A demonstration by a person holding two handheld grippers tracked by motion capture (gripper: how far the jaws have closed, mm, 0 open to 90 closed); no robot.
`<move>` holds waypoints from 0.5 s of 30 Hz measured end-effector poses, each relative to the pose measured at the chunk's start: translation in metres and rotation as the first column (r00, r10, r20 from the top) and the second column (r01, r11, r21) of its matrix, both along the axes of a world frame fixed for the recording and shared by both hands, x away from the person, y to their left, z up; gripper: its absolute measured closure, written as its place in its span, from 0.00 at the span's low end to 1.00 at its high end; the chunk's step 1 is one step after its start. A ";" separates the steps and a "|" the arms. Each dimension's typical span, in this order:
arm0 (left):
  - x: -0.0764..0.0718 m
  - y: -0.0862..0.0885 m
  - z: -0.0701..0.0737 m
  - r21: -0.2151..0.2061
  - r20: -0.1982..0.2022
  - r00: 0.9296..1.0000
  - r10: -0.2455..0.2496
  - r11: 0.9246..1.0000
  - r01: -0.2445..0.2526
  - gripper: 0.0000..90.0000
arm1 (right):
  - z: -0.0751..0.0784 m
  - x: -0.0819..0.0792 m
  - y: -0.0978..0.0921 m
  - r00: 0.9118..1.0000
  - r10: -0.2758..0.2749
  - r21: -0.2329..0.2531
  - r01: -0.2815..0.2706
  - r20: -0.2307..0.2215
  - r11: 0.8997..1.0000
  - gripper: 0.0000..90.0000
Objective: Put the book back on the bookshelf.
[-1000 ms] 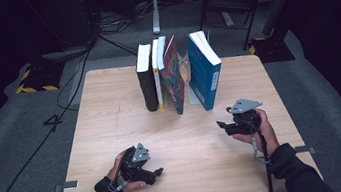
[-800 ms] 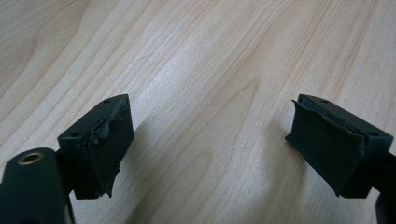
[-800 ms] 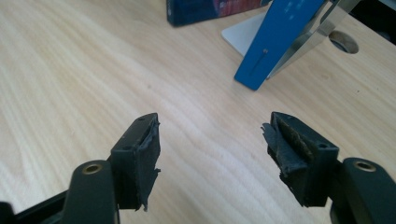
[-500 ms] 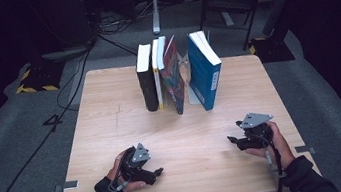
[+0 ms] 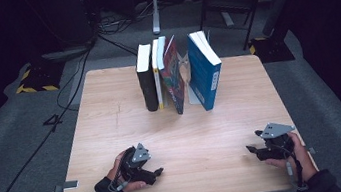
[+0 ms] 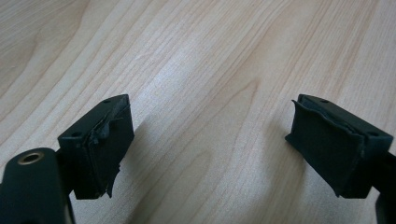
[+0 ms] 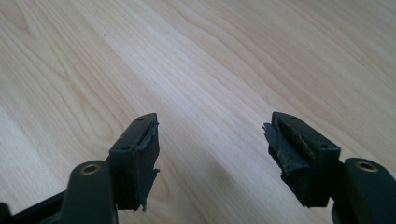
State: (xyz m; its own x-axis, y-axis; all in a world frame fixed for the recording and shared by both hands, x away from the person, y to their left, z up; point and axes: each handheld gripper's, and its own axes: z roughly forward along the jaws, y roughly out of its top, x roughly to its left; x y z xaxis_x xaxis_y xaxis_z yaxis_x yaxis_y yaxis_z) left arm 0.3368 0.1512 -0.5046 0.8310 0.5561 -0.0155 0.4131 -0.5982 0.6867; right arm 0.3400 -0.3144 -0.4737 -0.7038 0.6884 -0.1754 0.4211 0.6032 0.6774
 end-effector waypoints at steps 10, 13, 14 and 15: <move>0.000 0.000 0.000 0.000 0.000 1.000 0.000 1.000 0.000 0.15 | -0.016 -0.018 -0.037 0.999 -0.031 0.061 0.033 -0.029 0.998 0.37; 0.000 0.000 0.000 0.000 0.000 1.000 0.000 1.000 0.000 0.15 | -0.019 -0.024 -0.047 0.999 -0.043 0.091 0.046 -0.034 0.995 0.36; 0.000 0.000 0.000 0.000 0.000 1.000 0.000 1.000 0.000 0.15 | -0.021 -0.026 -0.050 0.998 -0.044 0.105 0.047 -0.037 0.993 0.36; 0.000 0.000 0.000 0.000 0.000 1.000 0.000 1.000 0.000 0.15 | -0.022 -0.027 -0.052 0.998 -0.049 0.108 0.054 -0.042 0.993 0.36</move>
State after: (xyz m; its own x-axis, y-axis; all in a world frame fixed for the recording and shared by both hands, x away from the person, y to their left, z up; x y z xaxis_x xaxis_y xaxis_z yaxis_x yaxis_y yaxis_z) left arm 0.3368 0.1511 -0.5046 0.8309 0.5561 -0.0159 0.4132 -0.5978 0.6869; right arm 0.3129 -0.3666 -0.4957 -0.6718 0.7374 -0.0700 0.4775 0.5033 0.7201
